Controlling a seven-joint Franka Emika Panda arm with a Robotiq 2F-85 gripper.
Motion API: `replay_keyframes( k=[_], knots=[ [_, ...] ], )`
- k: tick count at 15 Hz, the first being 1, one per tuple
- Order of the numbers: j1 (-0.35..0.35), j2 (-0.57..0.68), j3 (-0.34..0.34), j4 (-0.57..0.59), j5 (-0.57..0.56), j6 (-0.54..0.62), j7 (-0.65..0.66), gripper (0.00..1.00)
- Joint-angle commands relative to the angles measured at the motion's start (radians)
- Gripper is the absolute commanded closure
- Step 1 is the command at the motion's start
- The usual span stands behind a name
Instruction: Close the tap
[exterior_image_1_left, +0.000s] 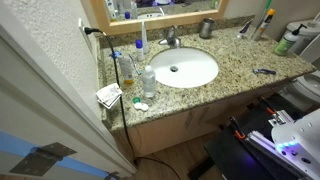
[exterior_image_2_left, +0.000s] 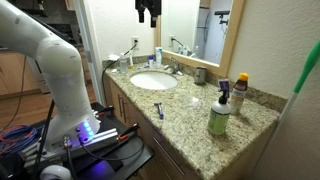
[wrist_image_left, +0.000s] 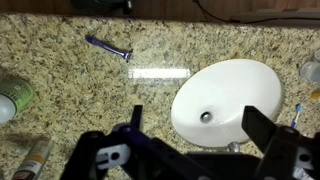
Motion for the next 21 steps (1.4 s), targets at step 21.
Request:
replay_keyframes(
  k=[21],
  knots=[
    [0.056,0.287,0.253,-0.200,-0.002,0.481,0.197,0.00]
  ],
)
